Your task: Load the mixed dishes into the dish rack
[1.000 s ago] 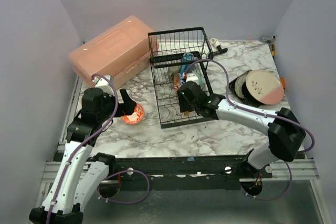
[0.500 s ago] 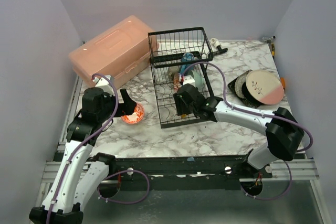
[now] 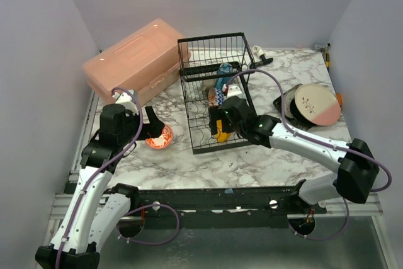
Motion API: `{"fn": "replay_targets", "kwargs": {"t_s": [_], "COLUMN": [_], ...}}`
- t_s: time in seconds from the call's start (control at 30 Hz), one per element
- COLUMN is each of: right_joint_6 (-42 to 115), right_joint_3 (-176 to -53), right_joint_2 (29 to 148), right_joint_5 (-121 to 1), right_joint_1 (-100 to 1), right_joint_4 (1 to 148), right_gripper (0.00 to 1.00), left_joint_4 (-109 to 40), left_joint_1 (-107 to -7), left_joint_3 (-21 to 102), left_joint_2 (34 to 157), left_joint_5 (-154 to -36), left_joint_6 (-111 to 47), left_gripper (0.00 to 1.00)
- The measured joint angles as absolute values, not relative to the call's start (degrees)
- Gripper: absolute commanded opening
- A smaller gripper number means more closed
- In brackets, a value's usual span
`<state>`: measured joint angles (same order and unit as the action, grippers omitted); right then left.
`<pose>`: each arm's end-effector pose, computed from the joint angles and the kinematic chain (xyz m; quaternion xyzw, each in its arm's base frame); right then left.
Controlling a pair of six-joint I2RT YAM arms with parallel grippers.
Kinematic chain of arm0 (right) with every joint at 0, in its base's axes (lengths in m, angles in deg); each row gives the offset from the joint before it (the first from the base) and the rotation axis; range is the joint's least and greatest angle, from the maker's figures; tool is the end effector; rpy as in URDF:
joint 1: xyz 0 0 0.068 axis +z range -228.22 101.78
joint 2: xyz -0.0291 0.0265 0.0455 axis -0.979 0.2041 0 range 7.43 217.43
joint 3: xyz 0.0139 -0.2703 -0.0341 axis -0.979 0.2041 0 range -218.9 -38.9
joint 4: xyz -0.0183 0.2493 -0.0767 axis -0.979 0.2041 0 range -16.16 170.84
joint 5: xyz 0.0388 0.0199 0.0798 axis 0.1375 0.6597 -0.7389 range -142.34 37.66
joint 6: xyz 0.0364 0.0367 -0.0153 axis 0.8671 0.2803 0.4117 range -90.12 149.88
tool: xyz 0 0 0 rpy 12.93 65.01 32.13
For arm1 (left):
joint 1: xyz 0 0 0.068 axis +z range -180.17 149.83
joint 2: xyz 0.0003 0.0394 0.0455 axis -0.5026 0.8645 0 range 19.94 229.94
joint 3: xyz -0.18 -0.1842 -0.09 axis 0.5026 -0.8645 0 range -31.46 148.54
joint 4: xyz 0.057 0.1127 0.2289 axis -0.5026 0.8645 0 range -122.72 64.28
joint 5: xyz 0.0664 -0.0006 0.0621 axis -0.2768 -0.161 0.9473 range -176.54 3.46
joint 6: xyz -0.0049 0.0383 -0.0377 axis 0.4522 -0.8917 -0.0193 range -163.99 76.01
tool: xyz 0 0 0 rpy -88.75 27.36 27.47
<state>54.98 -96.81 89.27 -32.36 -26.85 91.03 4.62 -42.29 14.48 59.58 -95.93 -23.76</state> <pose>0.2041 0.2360 0.2596 -0.1338 0.8894 0.1282 0.4178 0.1427 -0.0366 0.3122 -0.0212 0.8683 -0.2050 0.4512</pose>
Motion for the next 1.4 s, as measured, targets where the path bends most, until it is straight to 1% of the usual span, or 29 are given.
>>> {"fn": "replay_targets", "kwargs": {"t_s": [0.27, 0.43, 0.57, 0.7, 0.93, 1.07, 1.23, 1.27, 1.37, 1.4], "right_joint_6": [55.6, 56.0, 56.0, 56.1, 56.4, 56.4, 56.5, 56.5, 56.9, 57.0], "right_joint_3": [-96.1, -94.0, -93.0, -92.2, -91.5, -91.4, -90.7, -90.5, -90.1, -90.0], "right_joint_2": [83.0, 79.9, 78.9, 78.2, 77.7, 77.0, 76.1, 76.0, 75.9, 75.8], "right_joint_5": [-32.4, -31.8, -31.4, -31.2, -31.1, -31.1, -31.0, -30.9, -30.8, -30.8], "right_joint_1": [-26.8, -26.8, -26.8, -26.8, -26.8, -26.8, -26.8, -26.8, -26.8, -26.8], "right_joint_4": [90.3, 90.4, 90.5, 90.5, 90.5, 90.5, 90.5, 90.5, 90.7, 90.7], "right_gripper": [1.00, 1.00, 1.00, 1.00, 1.00, 1.00, 0.99, 1.00, 1.00, 1.00], "left_joint_4": [4.7, 4.7, 4.6, 4.4, 3.0, 1.6, -0.5, -0.8, -2.0, -2.2], "left_joint_1": [-42.3, -42.3, -42.3, -42.1, -41.4, -41.1, -40.7, -40.6, -40.6, -40.5], "left_joint_3": [13.7, 10.3, 6.6, 3.3, 0.1, -1.6, -1.7, -1.7, -1.7, -1.7], "left_joint_2": [60.5, 62.3, 64.9, 67.1, 66.6, 66.5, 70.4, 71.2, 73.9, 74.9], "left_joint_5": [-94.0, -91.3, -89.5, -87.3, -84.6, -83.8, -83.7, -83.7, -84.0, -84.3], "left_joint_6": [-19.8, -11.7, -5.4, -0.1, 5.3, 6.7, 6.8, 6.7, 6.3, 6.1], "left_gripper": [0.95, 0.94, 0.91, 0.83, 0.73, 0.69, 0.63, 0.59, 0.41, 0.38]}}
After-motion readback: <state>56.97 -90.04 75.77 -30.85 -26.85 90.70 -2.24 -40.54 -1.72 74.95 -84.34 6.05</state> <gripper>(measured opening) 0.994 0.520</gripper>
